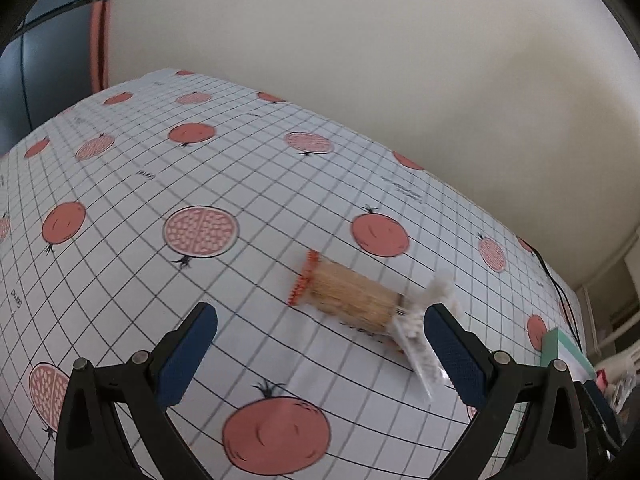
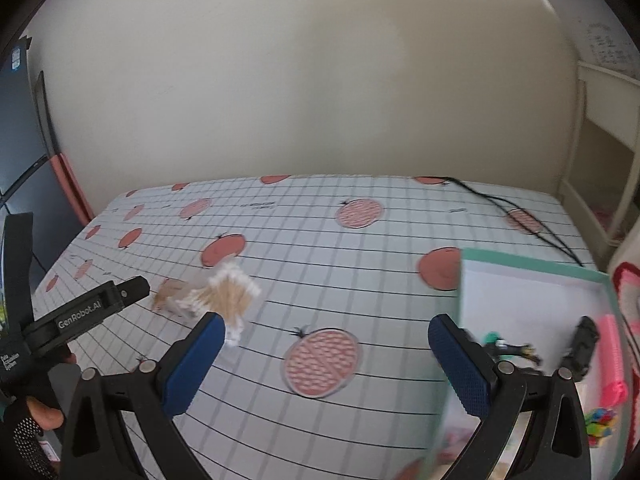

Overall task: Organize objects
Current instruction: 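Grasp the cotton swab bag with the right tool while the left tool grasps the biscuit packet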

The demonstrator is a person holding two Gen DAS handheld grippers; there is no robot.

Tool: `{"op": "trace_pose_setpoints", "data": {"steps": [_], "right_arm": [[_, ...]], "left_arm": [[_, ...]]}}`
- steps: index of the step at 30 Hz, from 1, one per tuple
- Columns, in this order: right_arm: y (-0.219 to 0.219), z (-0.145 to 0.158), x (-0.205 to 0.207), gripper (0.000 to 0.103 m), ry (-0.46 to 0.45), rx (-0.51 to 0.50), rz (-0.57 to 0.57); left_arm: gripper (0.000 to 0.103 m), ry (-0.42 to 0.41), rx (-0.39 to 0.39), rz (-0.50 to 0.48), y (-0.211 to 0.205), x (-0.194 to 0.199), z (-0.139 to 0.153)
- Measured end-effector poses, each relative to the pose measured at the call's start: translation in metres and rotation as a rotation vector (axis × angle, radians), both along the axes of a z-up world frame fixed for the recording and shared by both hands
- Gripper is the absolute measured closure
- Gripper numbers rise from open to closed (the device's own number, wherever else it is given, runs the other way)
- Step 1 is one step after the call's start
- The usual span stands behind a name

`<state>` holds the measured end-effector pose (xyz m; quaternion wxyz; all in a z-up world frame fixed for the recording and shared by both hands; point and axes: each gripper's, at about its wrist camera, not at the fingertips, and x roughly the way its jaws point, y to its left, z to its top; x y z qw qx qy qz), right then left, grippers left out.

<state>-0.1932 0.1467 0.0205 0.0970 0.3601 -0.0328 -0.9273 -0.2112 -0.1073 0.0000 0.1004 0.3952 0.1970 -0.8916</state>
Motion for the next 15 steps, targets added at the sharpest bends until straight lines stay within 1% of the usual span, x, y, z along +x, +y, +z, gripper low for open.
{"op": "trace_pose_setpoints", "data": {"steps": [8,12,15], "right_arm": [[-0.025,-0.010,-0.016,0.000,-0.038,-0.010,0.046],[-0.038,-0.019,-0.023,0.000,-0.056,0.005,0.069],[-0.045,-0.027,-0.030,0.000,-0.075,-0.014,0.084]], "left_arm": [[0.000,-0.043,0.101,0.044,-0.020,-0.009,-0.013],[0.000,-0.080,0.114,0.045,-0.018,-0.017,-0.018],[0.000,-0.106,0.105,0.045,-0.015,-0.022,-0.021]]}}
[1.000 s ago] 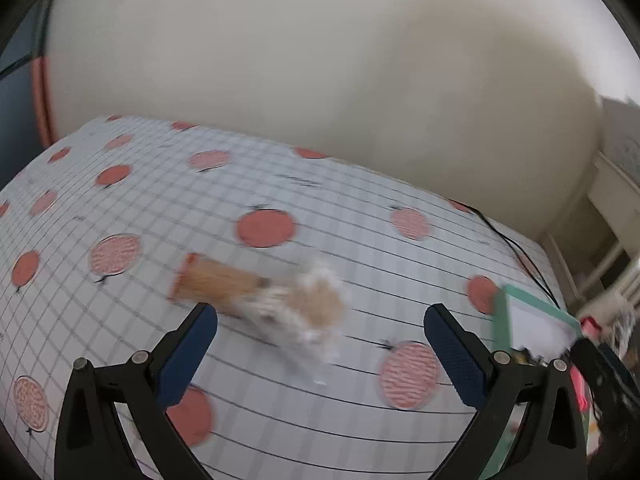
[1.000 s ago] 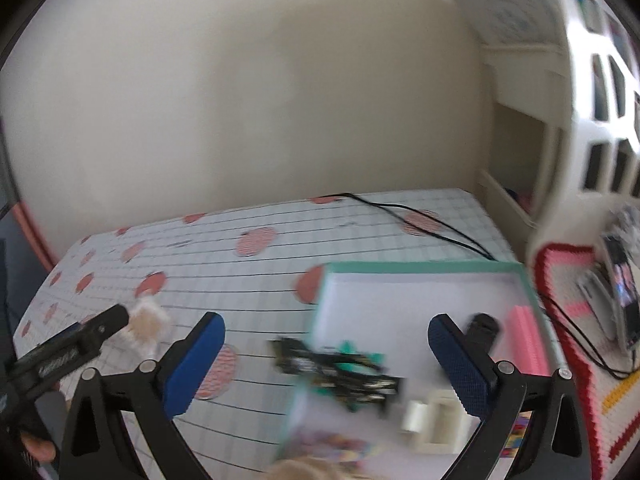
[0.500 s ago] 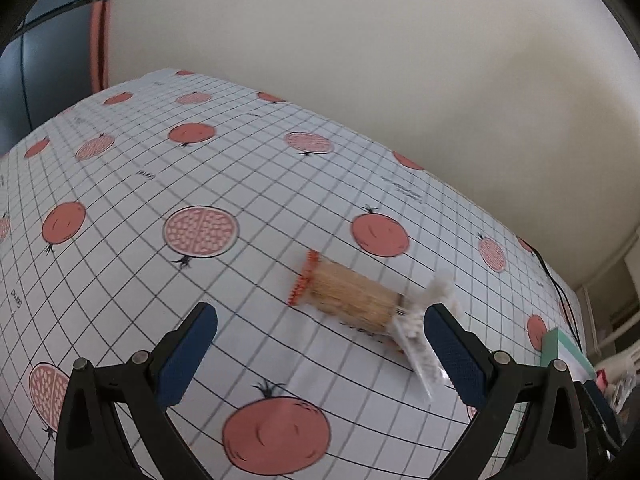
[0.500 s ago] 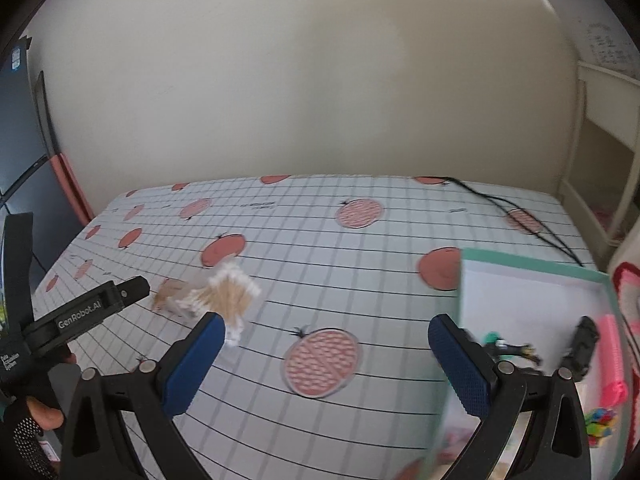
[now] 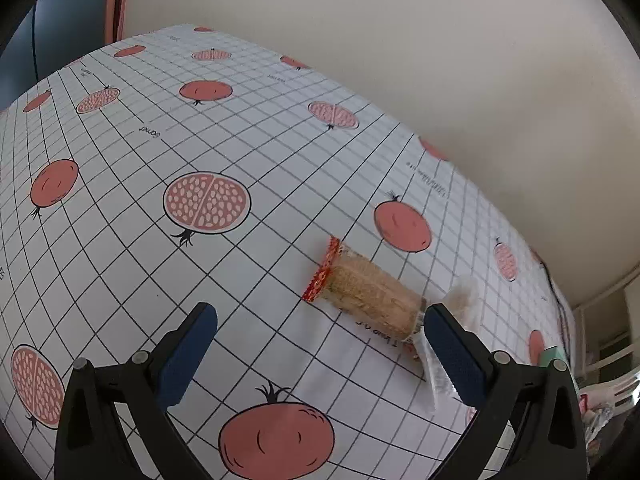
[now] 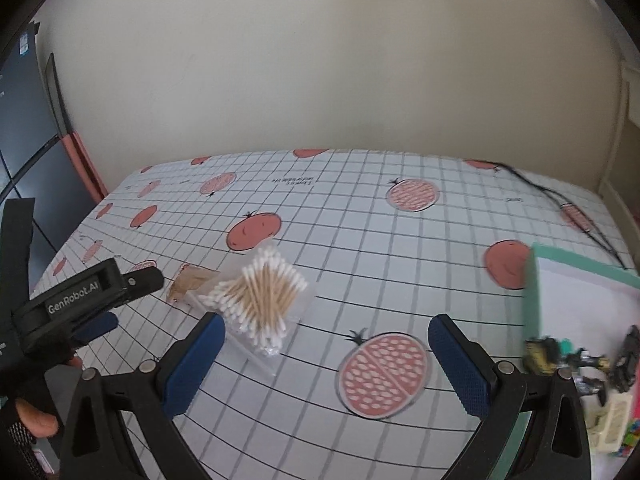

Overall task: Organize objects
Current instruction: 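Grasp the cotton swab bag with the right tool while the left tool grasps the biscuit packet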

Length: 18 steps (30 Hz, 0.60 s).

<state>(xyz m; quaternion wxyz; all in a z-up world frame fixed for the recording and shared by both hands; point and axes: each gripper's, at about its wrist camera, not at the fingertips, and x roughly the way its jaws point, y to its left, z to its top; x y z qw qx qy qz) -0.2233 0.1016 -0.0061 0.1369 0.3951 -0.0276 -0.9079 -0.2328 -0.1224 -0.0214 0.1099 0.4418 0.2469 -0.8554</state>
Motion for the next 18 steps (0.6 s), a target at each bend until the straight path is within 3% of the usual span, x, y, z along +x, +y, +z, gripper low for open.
{"op": "trace_pose_setpoints", "data": {"steps": [5,18], "right_arm": [[-0.012,-0.012,-0.011,0.000,-0.029,-0.052,0.006],[-0.034,-0.040,-0.038,0.000,-0.077,-0.128,0.028]], "left_arm": [[0.000,0.022,0.013,0.046,-0.007,-0.002,0.001],[0.000,-0.004,0.066,0.054,-0.009,-0.022,-0.014]]}}
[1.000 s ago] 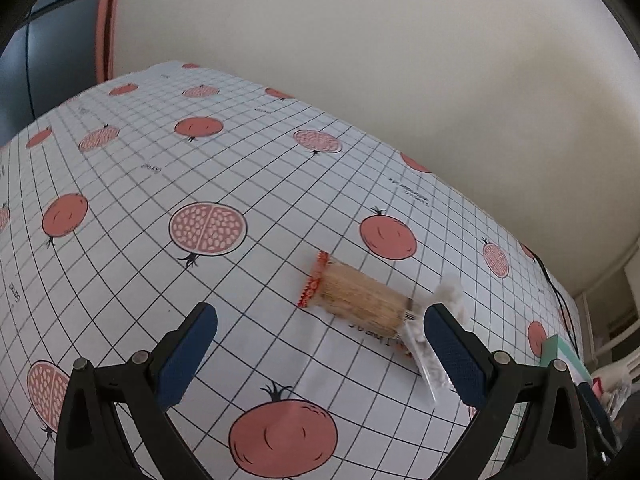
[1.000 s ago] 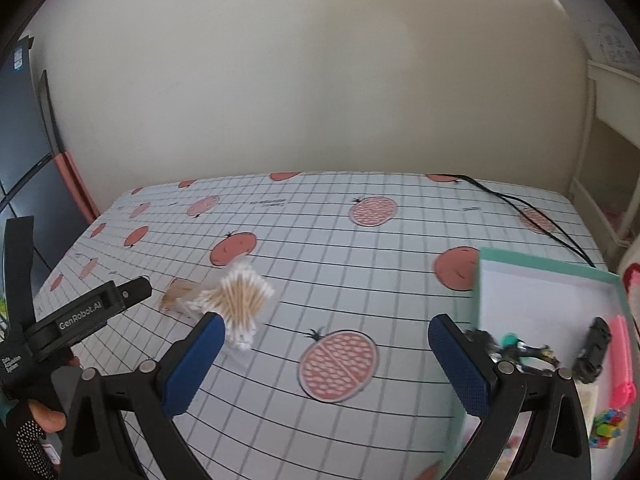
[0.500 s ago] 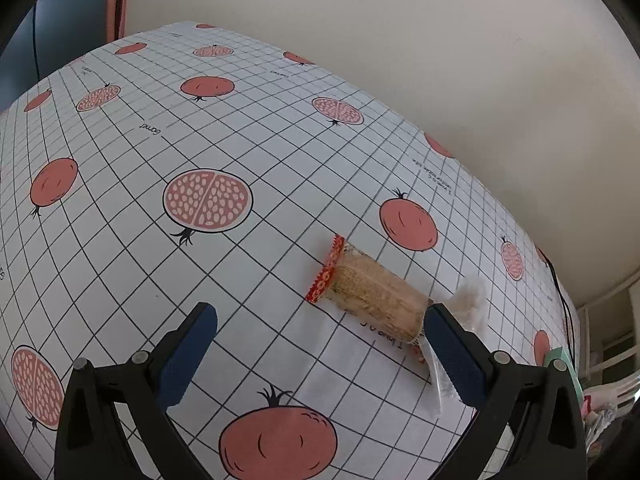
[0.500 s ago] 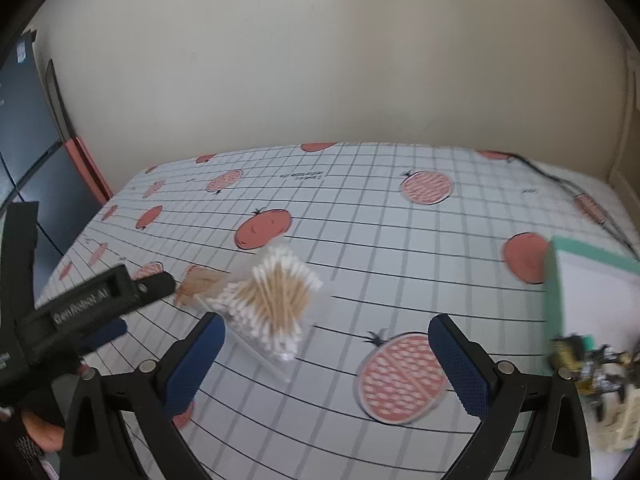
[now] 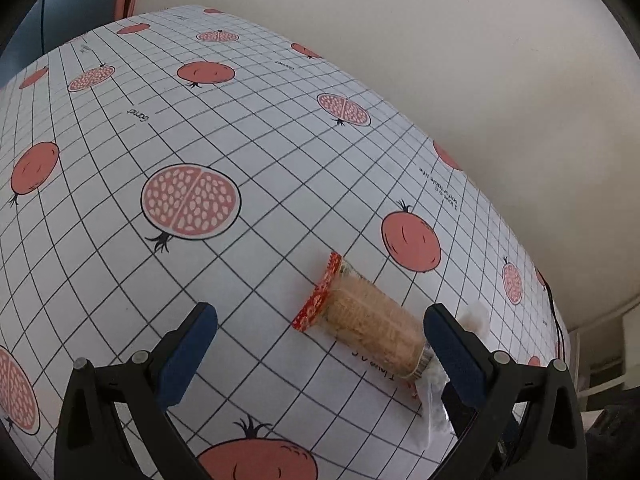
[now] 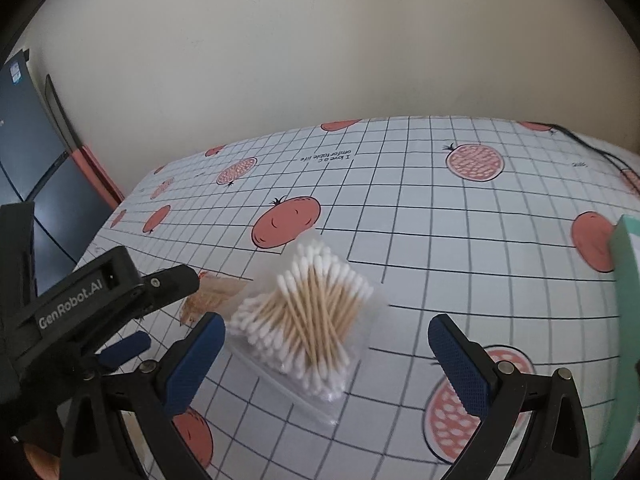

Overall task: Organize objects
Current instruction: 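Grasp the cotton swab bag with the right tool while the left tool grasps the biscuit packet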

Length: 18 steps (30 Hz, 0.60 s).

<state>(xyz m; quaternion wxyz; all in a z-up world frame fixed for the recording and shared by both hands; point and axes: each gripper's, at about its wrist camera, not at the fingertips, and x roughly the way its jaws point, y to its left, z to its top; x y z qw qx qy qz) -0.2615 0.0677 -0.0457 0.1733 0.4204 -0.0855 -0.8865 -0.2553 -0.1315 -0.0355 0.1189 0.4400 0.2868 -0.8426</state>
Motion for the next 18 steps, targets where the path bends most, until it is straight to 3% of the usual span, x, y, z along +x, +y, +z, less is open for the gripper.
{"op": "trace_pose_setpoints", "data": {"steps": [11,18], "right_arm": [[-0.007,-0.009,-0.012,0.000,-0.031,-0.012,-0.051],[0.003,-0.011,-0.013,0.001,-0.024,0.054,-0.061]], "left_arm": [[0.000,0.004,-0.004,0.006,0.000,-0.005,0.000],[0.000,-0.012,-0.022,-0.040,0.015,-0.012,-0.001]]}}
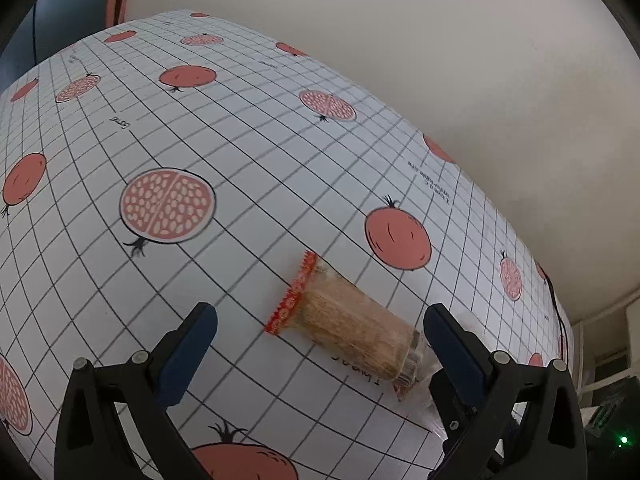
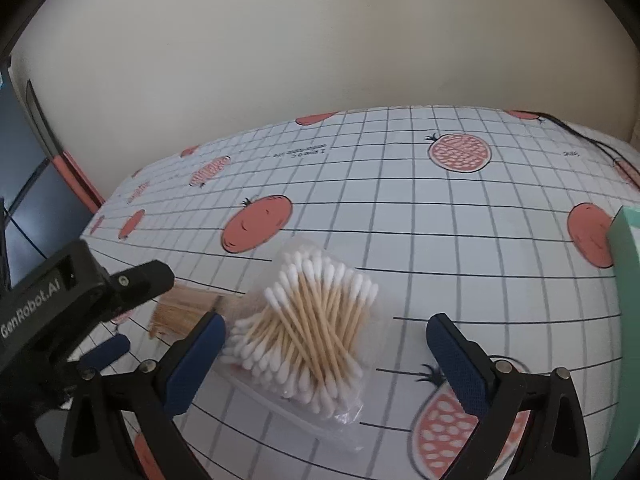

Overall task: Organize objects
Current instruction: 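Grasp the cotton swab bag with the right tool while the left tool grasps the biscuit packet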

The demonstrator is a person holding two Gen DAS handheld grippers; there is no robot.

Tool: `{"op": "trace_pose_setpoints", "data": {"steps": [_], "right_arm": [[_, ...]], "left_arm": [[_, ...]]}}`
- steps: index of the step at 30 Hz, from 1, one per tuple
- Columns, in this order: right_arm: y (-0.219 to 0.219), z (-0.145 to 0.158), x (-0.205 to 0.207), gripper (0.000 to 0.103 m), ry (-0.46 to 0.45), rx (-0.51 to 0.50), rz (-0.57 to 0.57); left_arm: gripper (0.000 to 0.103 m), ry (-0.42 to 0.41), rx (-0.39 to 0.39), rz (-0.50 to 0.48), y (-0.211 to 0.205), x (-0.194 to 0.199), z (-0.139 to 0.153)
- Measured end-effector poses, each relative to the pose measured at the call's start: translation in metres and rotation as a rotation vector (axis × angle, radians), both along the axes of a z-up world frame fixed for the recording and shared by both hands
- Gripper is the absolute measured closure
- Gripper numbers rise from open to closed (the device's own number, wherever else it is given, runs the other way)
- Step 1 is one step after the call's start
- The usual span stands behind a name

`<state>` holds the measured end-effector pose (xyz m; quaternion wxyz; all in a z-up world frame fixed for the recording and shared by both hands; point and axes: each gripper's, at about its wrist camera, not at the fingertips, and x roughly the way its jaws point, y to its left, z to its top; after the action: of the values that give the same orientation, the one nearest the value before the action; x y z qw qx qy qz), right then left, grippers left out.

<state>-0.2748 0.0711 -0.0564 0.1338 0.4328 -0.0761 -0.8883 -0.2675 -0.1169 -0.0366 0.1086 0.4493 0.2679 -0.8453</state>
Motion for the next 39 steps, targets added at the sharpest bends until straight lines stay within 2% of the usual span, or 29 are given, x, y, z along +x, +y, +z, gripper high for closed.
{"op": "trace_pose_setpoints", "data": {"steps": [7,10,14,24,28,39], "right_arm": [[0.018,-0.001,0.003,0.009,0.004,0.084,-0.021],[0.021,-0.001,0.003,0.009,0.002,0.091,-0.023],[0.022,0.000,0.002,0.009,-0.008,0.050,-0.012],[0.000,-0.004,0.007,0.009,0.020,0.136,0.056],[0.000,-0.005,0.008,0.008,0.020,0.148,0.060],[-0.005,-0.007,0.008,0.009,0.016,0.203,0.080]], "left_arm": [[0.000,-0.038,-0.021,-0.008,0.011,-0.008,-0.009],[0.000,-0.040,-0.044,-0.009,0.015,-0.012,-0.009],[0.000,-0.055,-0.076,-0.001,0.019,-0.016,-0.009],[0.000,-0.122,-0.232,-0.032,0.035,-0.028,-0.014],[0.000,-0.155,-0.317,-0.076,0.045,-0.031,-0.018],[0.000,-0.151,-0.324,-0.131,0.045,-0.027,-0.018]]}}
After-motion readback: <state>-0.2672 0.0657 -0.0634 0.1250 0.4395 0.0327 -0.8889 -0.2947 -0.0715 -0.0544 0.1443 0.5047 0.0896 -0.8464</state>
